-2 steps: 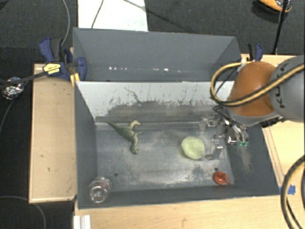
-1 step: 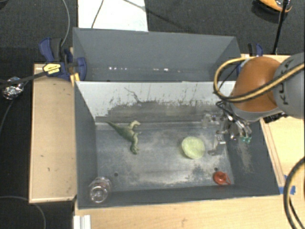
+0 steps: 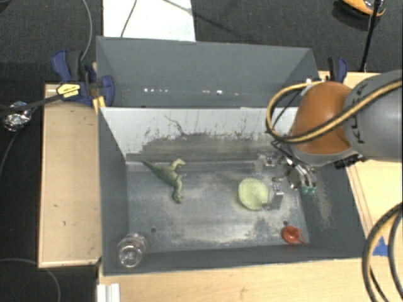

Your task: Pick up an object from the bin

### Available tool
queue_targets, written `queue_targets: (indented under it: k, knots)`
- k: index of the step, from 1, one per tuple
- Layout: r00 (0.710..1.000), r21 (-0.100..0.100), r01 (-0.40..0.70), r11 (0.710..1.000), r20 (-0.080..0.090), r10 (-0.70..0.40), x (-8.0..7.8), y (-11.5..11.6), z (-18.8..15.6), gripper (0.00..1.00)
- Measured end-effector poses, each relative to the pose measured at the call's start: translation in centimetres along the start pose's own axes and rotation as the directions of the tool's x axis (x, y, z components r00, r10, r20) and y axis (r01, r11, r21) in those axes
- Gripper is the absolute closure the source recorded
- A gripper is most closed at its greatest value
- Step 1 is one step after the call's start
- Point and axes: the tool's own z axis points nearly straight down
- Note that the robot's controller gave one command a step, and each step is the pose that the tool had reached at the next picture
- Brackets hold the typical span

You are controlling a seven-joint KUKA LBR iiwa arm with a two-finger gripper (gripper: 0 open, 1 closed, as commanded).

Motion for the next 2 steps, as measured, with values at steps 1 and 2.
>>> queue_targets:
  k: [1,2]
  knots:
    - [0.988,0.000,-0.157,0.988,0.003,0.157,-0.38,1.47,1.78,1.00]
    - [0.988,0.000,-0.156,0.988,0.003,0.156,-0.38,1.47,1.78,1.00]
